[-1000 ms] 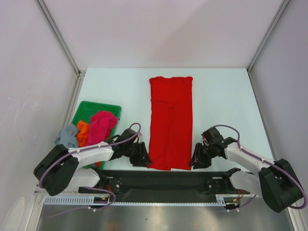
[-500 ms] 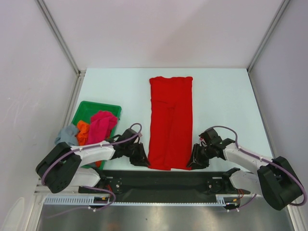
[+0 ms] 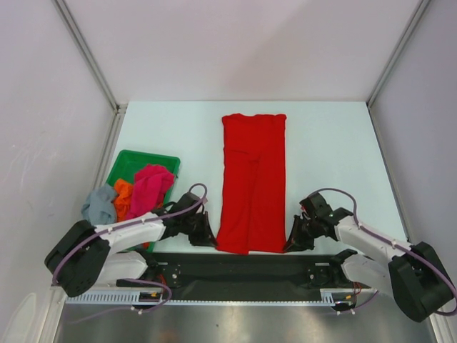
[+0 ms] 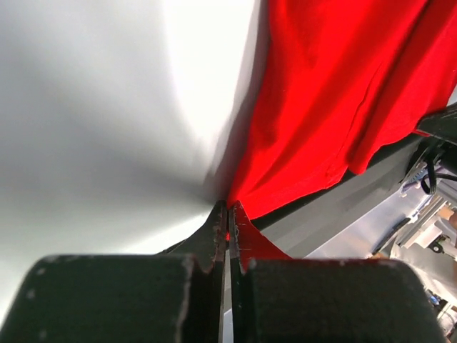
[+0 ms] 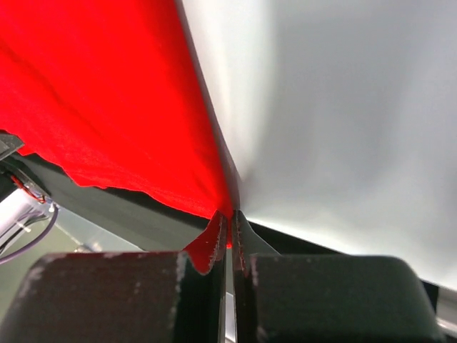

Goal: Fold and stack the t-shirts
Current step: Fold the tshirt

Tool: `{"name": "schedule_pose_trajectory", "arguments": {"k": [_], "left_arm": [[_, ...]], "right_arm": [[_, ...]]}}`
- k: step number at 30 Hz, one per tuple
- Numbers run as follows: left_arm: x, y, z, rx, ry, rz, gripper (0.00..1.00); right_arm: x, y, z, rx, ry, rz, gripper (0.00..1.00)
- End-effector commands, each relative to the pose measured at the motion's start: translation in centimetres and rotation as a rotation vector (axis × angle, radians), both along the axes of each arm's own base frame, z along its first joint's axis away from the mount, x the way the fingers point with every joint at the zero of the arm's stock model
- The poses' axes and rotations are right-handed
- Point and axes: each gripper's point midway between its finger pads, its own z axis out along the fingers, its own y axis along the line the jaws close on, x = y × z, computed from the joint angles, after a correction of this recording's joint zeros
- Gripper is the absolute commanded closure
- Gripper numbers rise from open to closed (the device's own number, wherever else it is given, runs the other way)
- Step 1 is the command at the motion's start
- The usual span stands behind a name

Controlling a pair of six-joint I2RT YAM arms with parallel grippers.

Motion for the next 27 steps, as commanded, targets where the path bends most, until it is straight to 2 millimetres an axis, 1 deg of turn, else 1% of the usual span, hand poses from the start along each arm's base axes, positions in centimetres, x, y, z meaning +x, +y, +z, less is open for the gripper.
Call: {"name": "schedule_pose_trajectory", "arguments": {"k": [1, 5, 7, 9, 10, 14, 16, 17, 18, 19, 20, 21, 22, 23, 24, 25, 26, 27], "left_arm": [[-1.0, 1.8, -1.0, 0.060, -0.011, -0.002, 1.00], [-1.2, 1.3, -0.4, 0.024, -0.025, -0.016, 1.00], [-1.0, 0.8, 0.2, 0.013, -0.038, -0.023, 1.00], [-1.1, 0.3, 0.9, 0.014, -0.047, -0.042, 1.00], [-1.3, 0.0, 1.2, 0.015, -0.053, -0.057, 1.00], [-2.2, 0.0, 2.1, 0.017, -0.060, -0.070, 1.00], [-2.8, 0.3, 2.6, 0.004, -0.056, -0.059, 1.00], [-2.9, 0.4, 2.9, -0.001, -0.060, -0.047, 1.00], [-2.6, 0.5, 3.2, 0.001, -0.077, -0.037, 1.00], [-2.6, 0.8, 4.0, -0.007, -0.093, -0.031, 1.00], [-2.0, 0.4, 5.2, -0.023, -0.126, -0.025, 1.00], [-1.6, 0.2, 5.9, -0.032, -0.149, -0.022, 1.00], [-1.1, 0.0, 6.5, -0.033, -0.162, -0.021, 0.99], [-0.3, -0.7, 7.7, -0.055, -0.193, -0.039, 1.00], [0.2, -1.0, 8.3, -0.063, -0.197, -0.053, 1.00], [1.2, -0.9, 8.6, -0.057, -0.195, -0.043, 1.00], [2.3, -0.9, 8.9, -0.009, -0.200, -0.072, 1.00], [3.1, -0.7, 9.1, 0.018, -0.211, -0.076, 1.00]], "right_arm": [[-1.2, -1.2, 0.0, -0.059, 0.011, 0.012, 1.00], [-1.6, -0.9, -0.3, -0.063, 0.010, 0.036, 1.00], [-1.7, -0.5, -0.4, -0.058, 0.021, 0.047, 1.00], [-1.7, 0.1, -0.1, -0.044, 0.015, 0.057, 1.00], [-2.0, 0.4, 0.0, -0.043, 0.019, 0.068, 1.00], [-2.7, 1.2, 1.7, -0.023, 0.010, 0.088, 1.00], [-3.0, 1.5, 3.1, -0.009, 0.001, 0.092, 1.00], [-3.2, 1.4, 3.8, -0.003, -0.007, 0.095, 1.00], [-2.5, 1.7, 5.1, 0.009, -0.043, 0.097, 1.00], [-1.9, 1.4, 5.6, -0.002, -0.061, 0.085, 1.00], [-1.5, 0.9, 5.8, -0.029, -0.072, 0.092, 1.00], [-1.0, 0.9, 6.4, -0.028, -0.082, 0.092, 1.00], [0.0, 1.6, 7.7, -0.002, -0.104, 0.097, 1.00], [1.0, 1.5, 8.2, 0.000, -0.118, 0.084, 1.00], [1.6, 1.4, 8.1, -0.023, -0.113, 0.104, 1.00], [2.5, 1.4, 8.6, -0.031, -0.131, 0.108, 1.00], [4.2, 1.3, 9.8, -0.038, -0.167, 0.088, 1.00], [5.3, 1.2, 9.7, -0.061, -0.169, 0.109, 1.00]]}}
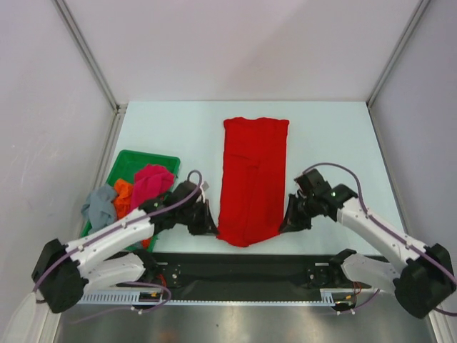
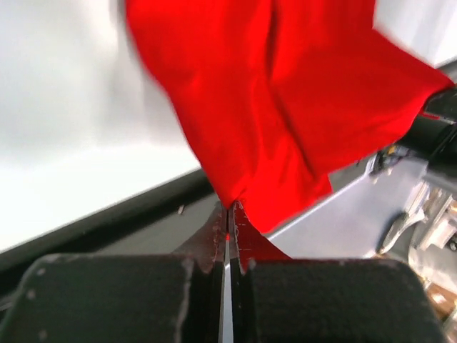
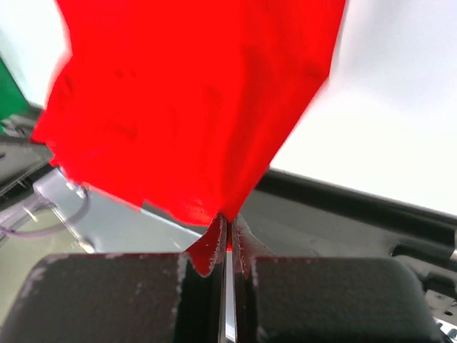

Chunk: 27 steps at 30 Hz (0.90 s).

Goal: Fold and stack the t-shirts
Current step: Fold the tshirt

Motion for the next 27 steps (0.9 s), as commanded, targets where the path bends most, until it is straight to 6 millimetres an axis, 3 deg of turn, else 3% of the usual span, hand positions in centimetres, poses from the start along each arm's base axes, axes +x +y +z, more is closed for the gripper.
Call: {"name": "schedule_pose_trajectory", "arguments": {"k": [1, 2, 4, 5, 7, 8, 9, 10, 11, 12, 13, 14, 16, 20, 27], "left_arm": [[4.1, 0.3, 2.1, 0.065, -0.077, -0.016, 1.00], [5.2, 0.5, 2.3, 0.086, -0.105, -0.036, 1.00], [8.3, 0.5, 3.5, 0.091, -0.121, -0.010, 1.00], [10.0, -0.1, 4.0, 0.096, -0.133, -0.028, 1.00], [12.4, 0.1, 4.5, 0.102, -0.135, -0.015, 1.00], [14.3, -0.6, 6.0, 0.093, -0.180, -0.032, 1.00], [15.1, -0.8, 4.8, 0.119, -0.135, -0.042, 1.00], [16.1, -1.1, 4.7, 0.121, -0.130, -0.051, 1.00], [17.6, -1.8, 5.9, 0.106, -0.163, -0.066, 1.00], [18.2, -2.1, 5.8, 0.110, -0.158, -0.071, 1.00], [19.0, -2.3, 4.4, 0.127, -0.117, -0.074, 1.00], [20.2, -2.7, 5.1, 0.116, -0.142, -0.079, 1.00], [21.5, -3.0, 3.6, 0.127, -0.107, -0.077, 1.00], [24.6, -4.0, 3.1, 0.110, -0.099, -0.068, 1.00], [27.4, -4.2, 1.4, 0.110, -0.071, -0.037, 1.00]], "right_arm": [[3.6, -0.8, 1.5, -0.060, -0.065, 0.035, 1.00], [5.2, -0.5, 2.9, -0.048, -0.100, 0.032, 1.00], [7.6, -0.9, 2.6, -0.063, -0.094, 0.024, 1.00], [9.3, -0.8, 3.8, -0.055, -0.123, 0.016, 1.00], [11.6, -1.5, 3.3, -0.083, -0.100, 0.008, 1.00], [12.7, -1.7, 3.5, -0.090, -0.109, 0.000, 1.00], [14.4, -2.1, 4.2, -0.086, -0.134, -0.021, 1.00], [15.1, -2.1, 3.4, -0.086, -0.107, -0.015, 1.00], [15.8, -2.1, 3.1, -0.082, -0.095, -0.015, 1.00], [16.5, -2.3, 3.2, -0.079, -0.091, -0.016, 1.00], [17.6, -2.4, 3.6, -0.070, -0.102, -0.026, 1.00], [18.4, -2.5, 2.7, -0.076, -0.089, -0.019, 1.00], [20.0, -2.6, 2.5, -0.070, -0.096, -0.023, 1.00], [22.2, -2.6, 0.0, -0.060, -0.048, -0.033, 1.00], [25.4, -2.4, -1.2, -0.051, -0.037, -0.045, 1.00]]}}
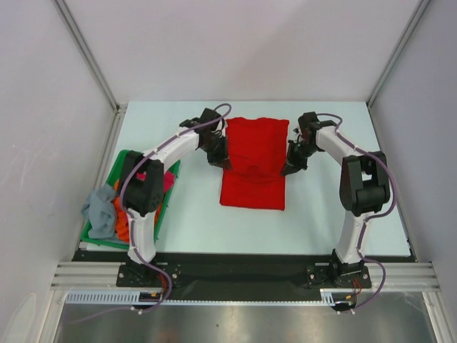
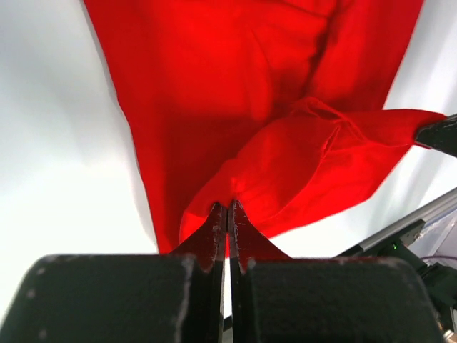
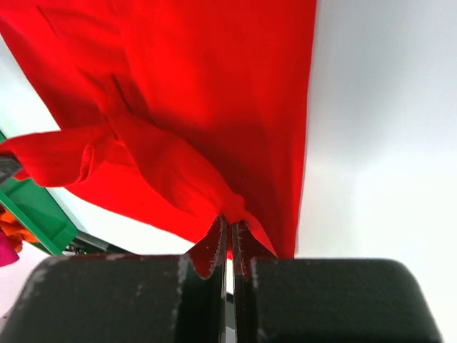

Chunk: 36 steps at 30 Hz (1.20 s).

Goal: Fold and stack the t-shirts
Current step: Fold the tshirt

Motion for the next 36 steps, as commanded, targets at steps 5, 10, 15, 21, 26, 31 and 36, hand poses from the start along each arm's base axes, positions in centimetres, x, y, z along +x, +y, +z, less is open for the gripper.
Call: {"name": "schedule_pose_trajectory", "arguments": {"k": [5, 10, 15, 21, 26, 31, 36], "left_arm": [[3.6, 1.1, 1.5, -0.033, -0.061, 0.055, 1.00], [4.6, 0.9, 0.7, -0.074, -0.033, 0.061, 1.00], [5.6, 0.5, 0.4, -0.077, -0.034, 0.059, 1.00], [6.7, 0.2, -0.2, -0.090, -0.026, 0.062, 1.00], [7.1, 0.2, -0.9, -0.087, -0.021, 0.067, 0.95], [7.9, 0.5, -1.3, -0.081, -0.027, 0.073, 0.94], [8.9, 1.5, -1.5, -0.065, -0.034, 0.101, 0.77]], "right_arm": [[3.8, 0.3, 1.0, 0.036, -0.056, 0.012, 1.00], [4.9, 0.3, 0.4, 0.051, -0.047, 0.004, 1.00], [5.3, 0.1, -0.3, 0.051, -0.037, -0.006, 1.00], [6.1, -0.2, -0.8, 0.051, -0.036, -0.017, 1.00], [7.1, 0.1, -0.7, 0.091, -0.055, -0.026, 0.98], [8.4, 0.1, -0.9, 0.125, -0.047, -0.048, 0.97], [9.8, 0.0, -0.6, 0.128, -0.058, -0.068, 0.87]]}}
